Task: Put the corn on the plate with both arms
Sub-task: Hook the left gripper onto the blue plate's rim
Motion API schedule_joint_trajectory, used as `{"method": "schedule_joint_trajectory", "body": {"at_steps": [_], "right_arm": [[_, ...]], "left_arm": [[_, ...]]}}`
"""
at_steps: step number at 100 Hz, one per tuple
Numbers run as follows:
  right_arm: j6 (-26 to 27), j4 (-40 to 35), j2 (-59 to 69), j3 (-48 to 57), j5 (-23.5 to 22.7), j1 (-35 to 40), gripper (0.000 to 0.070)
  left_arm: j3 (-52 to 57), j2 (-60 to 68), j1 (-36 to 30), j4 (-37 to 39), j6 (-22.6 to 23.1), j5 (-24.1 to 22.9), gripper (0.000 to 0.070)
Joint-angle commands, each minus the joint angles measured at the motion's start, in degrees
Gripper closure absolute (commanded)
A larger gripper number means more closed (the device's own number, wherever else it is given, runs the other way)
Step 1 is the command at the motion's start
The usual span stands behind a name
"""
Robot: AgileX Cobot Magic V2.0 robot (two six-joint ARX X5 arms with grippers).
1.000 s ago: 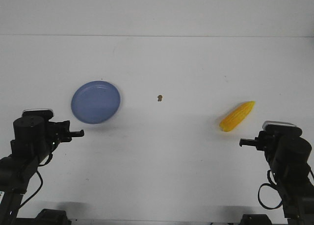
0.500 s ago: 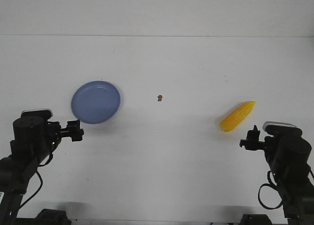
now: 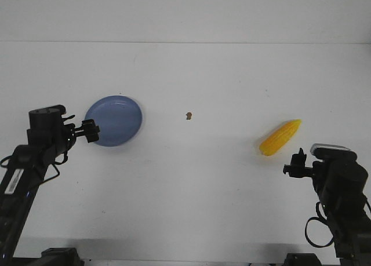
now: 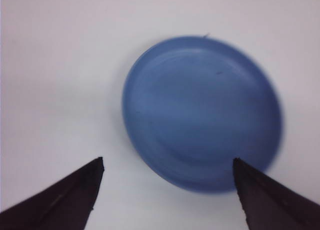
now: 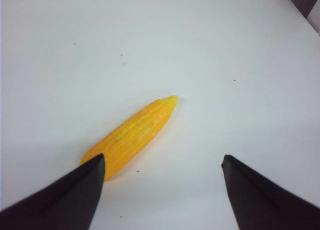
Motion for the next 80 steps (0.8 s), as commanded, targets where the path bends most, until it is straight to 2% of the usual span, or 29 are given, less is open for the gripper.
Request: {"method": "schedule_joint_trajectory", "body": {"at_steps": [1,35,80], "right_arm": [[0.4,0.5,0.2,1.0,-0.2,0.0,0.0204],[0.4,0.5,0.2,1.0,-0.2,0.0,0.0204],[0.4,0.0,0.2,1.0,-0.2,0.0,0.0204]], "left_arm": [[2.7,5.4,0.9,0.4,0.8,0.0,0.0164],[11.8,23.8,3.0,1.9,3.1,0.0,0.0164],[12.2,30.3,3.4,2.4,3.0,0.0,0.0164]]}}
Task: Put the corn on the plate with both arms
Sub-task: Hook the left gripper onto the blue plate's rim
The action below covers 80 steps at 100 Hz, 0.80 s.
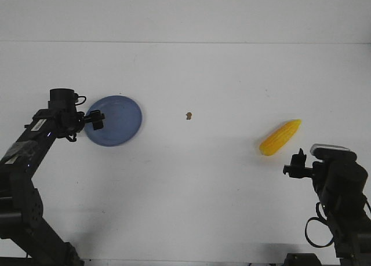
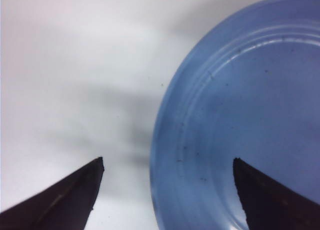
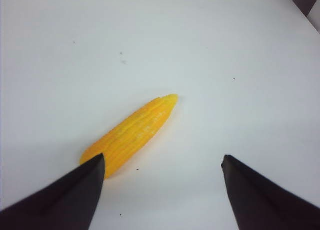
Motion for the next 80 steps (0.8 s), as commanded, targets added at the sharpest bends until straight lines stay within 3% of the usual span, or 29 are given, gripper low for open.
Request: {"method": "schedule_joint_trajectory", "body": {"at_steps": [1,23,29,39,44,59,80], "right_arm": [[0.4,0.4,0.2,1.0,-0.2,0.0,0.0204],[0.4,0.4,0.2,1.0,-0.2,0.0,0.0204],[0.4,0.4,0.2,1.0,-0.2,0.0,0.0204],[0.4,0.4,0.2,1.0,-0.2,0.0,0.0204],[0.4,0.4,0.2,1.0,-0.2,0.0,0.0204],[0.4,0.4,0.2,1.0,-0.1,0.0,0.0204],[0.4,0.4,0.2,1.0,-0.2,0.0,0.0204]], "left_arm": [[1.0,1.8,0.2,0.1,0.8,0.0,0.0164],[1.0,3.1,0.2,0.2,0.6,0.0,0.0192],[1.0,3.4,0.2,-0.1,0.6,0.0,0.0317],[1.0,3.5,0.1,-0.4,0.6,0.0,0.0623],[1.0,3.5,0.1,-0.3,0.6,0.0,0.0698],[1.0,3.5,0.2,-0.3,0.6,0.9,0.0695],[1.0,1.3,0.9,-0.4,-0.8,13.1,0.0695]]}}
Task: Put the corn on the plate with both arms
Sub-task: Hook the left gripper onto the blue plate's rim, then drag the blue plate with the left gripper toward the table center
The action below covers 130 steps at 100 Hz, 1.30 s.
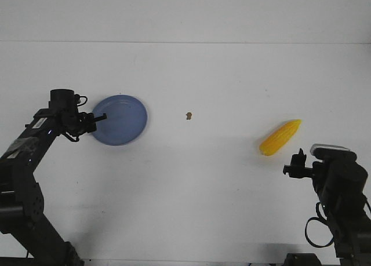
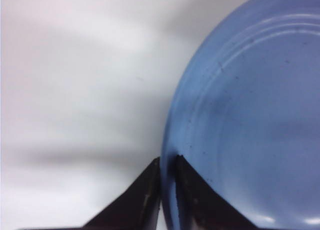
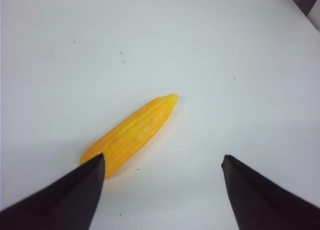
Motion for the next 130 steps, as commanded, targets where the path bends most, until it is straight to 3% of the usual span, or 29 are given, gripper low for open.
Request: {"method": "schedule_joint_trajectory", "body": {"at_steps": [1,31,42,77,130], "right_arm": [[0.4,0.4,0.2,1.0,-0.1,0.0,0.0204],[0.4,0.5,0.2,1.0,-0.1,0.0,0.0204],[0.4,0.5,0.2,1.0,-0.1,0.0,0.0204],[0.4,0.5,0.2,1.0,-0.1,0.0,0.0204],[0.4,0.5,0.2,1.0,-0.1,0.0,0.0204]], "left_arm": [[0.4,-0.9,0.1,-0.6,0.0,3.8,0.0695],[0.4,-9.1,0.0,-0.7,-1.9,16.0,0.0695],[0.3,-11.3,-0.9,-2.4,-2.5,17.9,0.0695],[-6.5,-18.4,-12.6,-3.3,-3.0,17.9,0.0696],[-23.1,-20.7,-27.8,9.7,-9.9,17.5,0.0695]]}}
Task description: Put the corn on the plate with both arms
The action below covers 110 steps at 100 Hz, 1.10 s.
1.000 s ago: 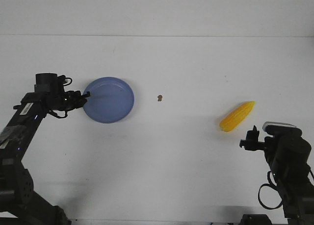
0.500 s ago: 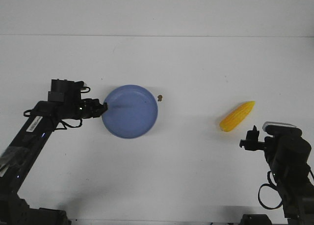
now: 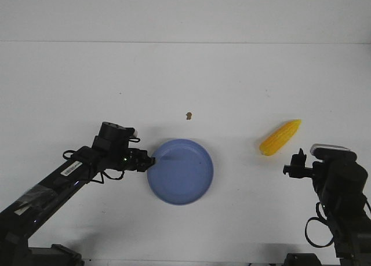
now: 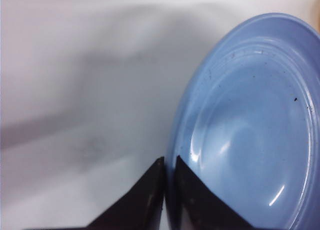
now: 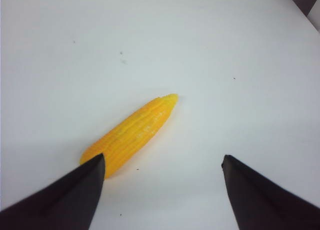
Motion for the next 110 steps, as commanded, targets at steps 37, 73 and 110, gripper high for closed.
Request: {"method": "schedule_joint_trajectory", "body": {"at_steps": [37,73,110], "right_arm": [[0.4,0.5,0.2,1.0,-0.2,0.0,0.0204],[0.4,0.5,0.2,1.0,-0.2,0.0,0.0204],[0.4,0.5,0.2,1.0,-0.1,0.0,0.0204]], "left_arm": [[-2.5,0.2,-1.6,1.5,-2.1,-3.3,0.0682],[-2.6,0.2,-1.6,0.7,-2.2,-5.7,0.0625],[-2.6,-1.0,-1.4,2.9,-1.2,-5.7,0.0192]]}}
